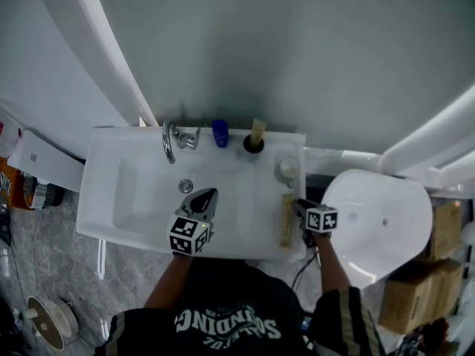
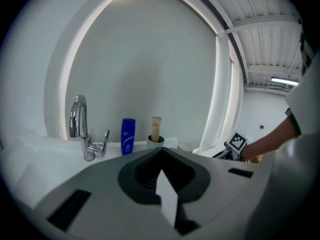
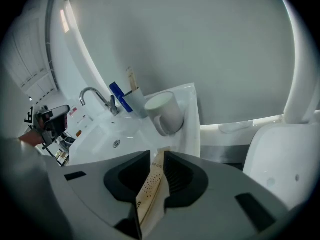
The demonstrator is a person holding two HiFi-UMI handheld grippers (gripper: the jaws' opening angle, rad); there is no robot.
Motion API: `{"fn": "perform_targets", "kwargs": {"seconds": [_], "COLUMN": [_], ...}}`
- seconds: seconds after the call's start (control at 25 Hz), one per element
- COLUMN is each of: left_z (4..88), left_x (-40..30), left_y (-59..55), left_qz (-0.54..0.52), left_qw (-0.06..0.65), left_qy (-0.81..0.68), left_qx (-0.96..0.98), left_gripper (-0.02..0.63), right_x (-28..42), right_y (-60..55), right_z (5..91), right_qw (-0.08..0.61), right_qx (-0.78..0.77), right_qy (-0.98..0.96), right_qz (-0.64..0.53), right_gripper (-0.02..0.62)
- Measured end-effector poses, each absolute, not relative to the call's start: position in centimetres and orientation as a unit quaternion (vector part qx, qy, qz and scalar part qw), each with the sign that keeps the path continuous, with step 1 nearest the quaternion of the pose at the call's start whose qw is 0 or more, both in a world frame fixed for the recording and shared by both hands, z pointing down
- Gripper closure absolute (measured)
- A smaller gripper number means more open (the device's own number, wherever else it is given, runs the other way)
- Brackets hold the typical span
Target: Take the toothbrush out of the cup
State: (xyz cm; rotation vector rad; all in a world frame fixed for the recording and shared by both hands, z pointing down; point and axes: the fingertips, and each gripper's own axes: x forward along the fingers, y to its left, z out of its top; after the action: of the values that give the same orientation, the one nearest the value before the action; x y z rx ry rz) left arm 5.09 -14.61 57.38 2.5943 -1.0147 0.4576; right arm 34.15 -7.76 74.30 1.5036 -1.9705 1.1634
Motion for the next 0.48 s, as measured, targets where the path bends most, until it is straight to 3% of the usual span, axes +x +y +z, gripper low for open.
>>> {"fn": "perform_targets", "kwargs": {"seconds": [0.2, 0.48], "left_z": [57.2, 57.0], "left_x": [4.9, 4.4], "left_y": [-14.7, -14.8], "left_qz": [0.156, 0.151], "left_qw": [0.158, 0.158], "left_qy": [-0.359, -0.367], "left_qx": [0.907, 0.904], "left_gripper": [0.609, 0.609], "right_x": [32.3, 27.8], "right_y": [-8.1, -9.4], "right_z": [71.4, 64.7], "right_qw": [0.182, 0.151], "right_qx": [0.533, 0.533], "right_qy": [-0.737, -0.771], "right_qz": [0.373, 0.313], "right_gripper": [0.587, 0.597]}}
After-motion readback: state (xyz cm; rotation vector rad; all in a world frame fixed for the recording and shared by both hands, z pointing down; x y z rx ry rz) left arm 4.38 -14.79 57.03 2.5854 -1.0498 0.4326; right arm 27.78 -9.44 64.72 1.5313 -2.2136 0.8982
